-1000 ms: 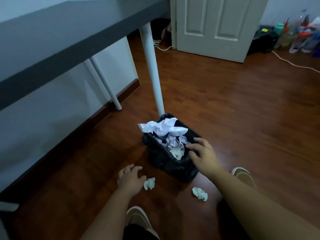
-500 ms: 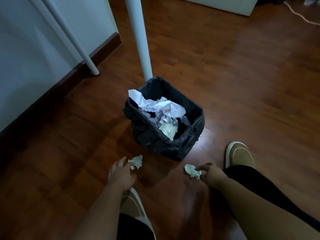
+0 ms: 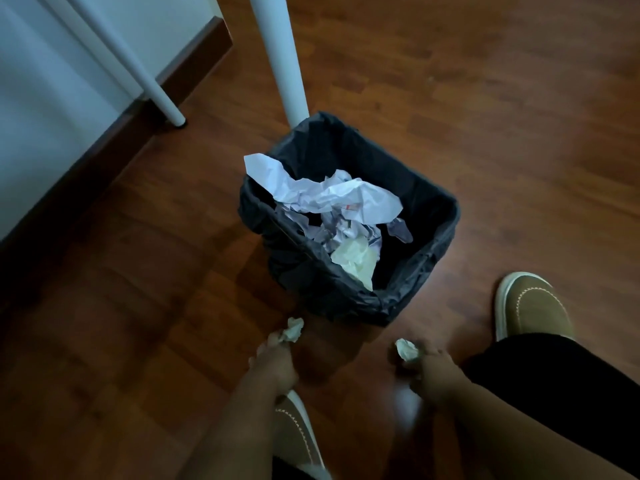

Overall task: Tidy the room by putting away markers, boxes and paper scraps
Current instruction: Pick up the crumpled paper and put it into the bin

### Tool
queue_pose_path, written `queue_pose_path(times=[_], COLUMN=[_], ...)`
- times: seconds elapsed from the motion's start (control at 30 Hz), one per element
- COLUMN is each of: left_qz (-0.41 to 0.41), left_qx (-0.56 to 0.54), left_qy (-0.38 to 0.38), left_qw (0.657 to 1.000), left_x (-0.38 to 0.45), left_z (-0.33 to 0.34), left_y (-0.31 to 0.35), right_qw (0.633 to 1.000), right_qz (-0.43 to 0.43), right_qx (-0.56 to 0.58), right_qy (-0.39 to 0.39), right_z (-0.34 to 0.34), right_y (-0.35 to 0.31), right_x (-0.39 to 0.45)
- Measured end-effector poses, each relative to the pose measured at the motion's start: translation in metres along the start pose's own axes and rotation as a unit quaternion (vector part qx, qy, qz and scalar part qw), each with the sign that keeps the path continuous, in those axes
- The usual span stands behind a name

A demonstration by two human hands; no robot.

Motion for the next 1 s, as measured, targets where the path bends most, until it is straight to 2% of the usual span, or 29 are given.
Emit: queue_pose_path(times=[0.07,0.17,0.23,0.3,0.37,0.43,0.47,0.5,0.57,0.63,0.7,0.8,0.87,0.9,1.0], left_qz=[0.042,0.057,0.057,0.06,0.089,0.161,0.199,0.225,0.227,0.156,0.094,0.074,0.064,0.05,-0.001], left_qx=[-0.072,-0.179,-0.277,-0.364,-0.408,-0.402,-0.378,-0.35,-0.288,-0.25,-0.277,-0.359,-0.443,-0.492,-0.665], left_qy=[0.056,0.204,0.292,0.378,0.459,0.501,0.509,0.498,0.42,0.352,0.316,0.275,0.226,0.197,0.055], left_qw=[0.995,0.961,0.914,0.849,0.784,0.749,0.747,0.761,0.83,0.888,0.902,0.889,0.865,0.846,0.745], left_x=[-0.016,-0.058,-0.095,-0.132,-0.172,-0.21,-0.226,-0.237,-0.25,-0.256,-0.267,-0.281,-0.278,-0.273,-0.254], left_z=[-0.001,-0.031,-0.06,-0.093,-0.131,-0.164,-0.176,-0.185,-0.191,-0.183,-0.17,-0.153,-0.145,-0.142,-0.13], left_y=[-0.005,-0.013,-0.018,-0.018,-0.006,0.017,0.032,0.047,0.075,0.091,0.094,0.095,0.097,0.099,0.106], right_qw=[0.996,0.961,0.919,0.868,0.815,0.771,0.753,0.737,0.73,0.747,0.788,0.827,0.85,0.867,0.892], right_qz=[-0.008,0.019,0.034,0.045,0.021,-0.027,-0.058,-0.095,-0.152,-0.207,-0.241,-0.221,-0.182,-0.164,-0.134], right_qx=[0.063,0.174,0.252,0.33,0.381,0.413,0.428,0.441,0.444,0.429,0.392,0.368,0.347,0.331,0.326], right_qy=[0.062,0.212,0.301,0.369,0.436,0.485,0.497,0.504,0.497,0.464,0.409,0.363,0.351,0.334,0.282], right_z=[-0.013,-0.046,-0.073,-0.101,-0.136,-0.172,-0.187,-0.202,-0.222,-0.232,-0.234,-0.232,-0.232,-0.232,-0.235], right_y=[-0.005,-0.011,-0.015,-0.026,-0.043,-0.067,-0.08,-0.095,-0.121,-0.139,-0.147,-0.134,-0.114,-0.105,-0.092], right_x=[-0.018,-0.05,-0.073,-0.091,-0.108,-0.127,-0.138,-0.149,-0.168,-0.179,-0.185,-0.181,-0.173,-0.168,-0.156])
Point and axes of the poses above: each hand's wrist, its own x-axis towards the middle knuckle, its own z-axis out of the palm, y = z × x, the point moved 2 cm from there along x, towards the middle knuckle, and after that the axes turned 14 degrees about -z, right-handed, at the moved point
